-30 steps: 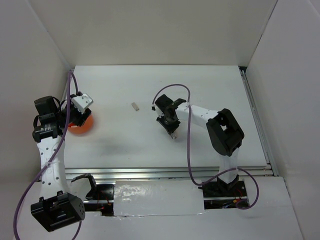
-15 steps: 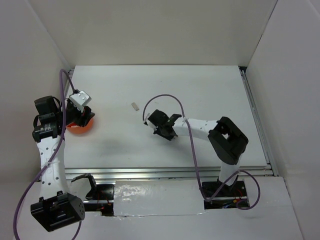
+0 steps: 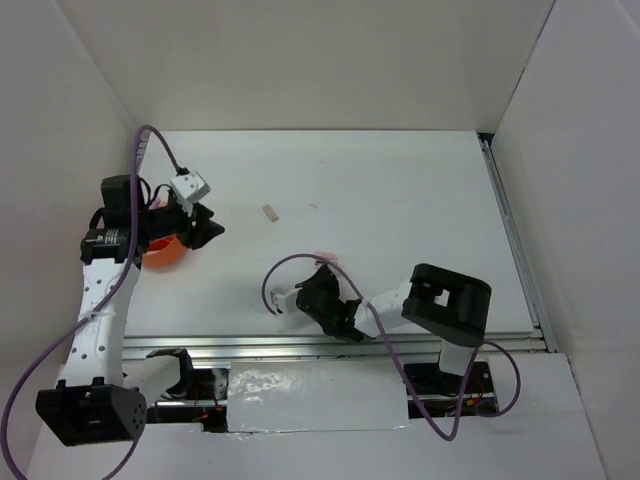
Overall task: Sort the stationery into containers
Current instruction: Pick up the stapler from the center of the board.
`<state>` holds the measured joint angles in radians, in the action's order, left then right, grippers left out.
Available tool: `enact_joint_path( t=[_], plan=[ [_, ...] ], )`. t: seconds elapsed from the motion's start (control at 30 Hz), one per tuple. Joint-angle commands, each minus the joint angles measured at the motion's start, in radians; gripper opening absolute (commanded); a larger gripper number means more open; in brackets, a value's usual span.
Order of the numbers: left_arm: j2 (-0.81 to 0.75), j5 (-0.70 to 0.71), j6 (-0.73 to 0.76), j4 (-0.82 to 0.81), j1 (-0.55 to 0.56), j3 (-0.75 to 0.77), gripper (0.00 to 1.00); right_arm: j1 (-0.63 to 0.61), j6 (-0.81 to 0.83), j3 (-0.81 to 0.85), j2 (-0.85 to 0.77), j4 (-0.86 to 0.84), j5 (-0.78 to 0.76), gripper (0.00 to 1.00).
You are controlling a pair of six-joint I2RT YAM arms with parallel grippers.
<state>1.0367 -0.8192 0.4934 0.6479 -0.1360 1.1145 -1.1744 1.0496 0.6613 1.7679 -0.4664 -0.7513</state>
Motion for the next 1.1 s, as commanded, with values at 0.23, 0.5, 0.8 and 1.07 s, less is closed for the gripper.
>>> enact_joint_path(
  t=[0.23, 0.5, 0.8, 1.07],
  plan=[
    [0.124, 0.242, -0.234, -0.145, 0.343, -0.010, 0.56, -0.088, 0.568, -0.150, 0.240, -1.084, -0.051, 0.00],
    [0.304, 0.414, -0.354, -0.180, 0.530, 0.039, 0.55, -0.120, 0.556, -0.155, 0.248, -1.084, -0.075, 0.00],
    [0.396, 0.394, -0.339, -0.183, 0.639, 0.074, 0.57, -0.145, 0.555, -0.158, 0.254, -1.085, -0.077, 0.00],
    [0.488, 0.373, -0.340, -0.140, 0.688, 0.134, 0.60, -0.149, 0.547, -0.152, 0.257, -1.066, -0.088, 0.00]
  ],
)
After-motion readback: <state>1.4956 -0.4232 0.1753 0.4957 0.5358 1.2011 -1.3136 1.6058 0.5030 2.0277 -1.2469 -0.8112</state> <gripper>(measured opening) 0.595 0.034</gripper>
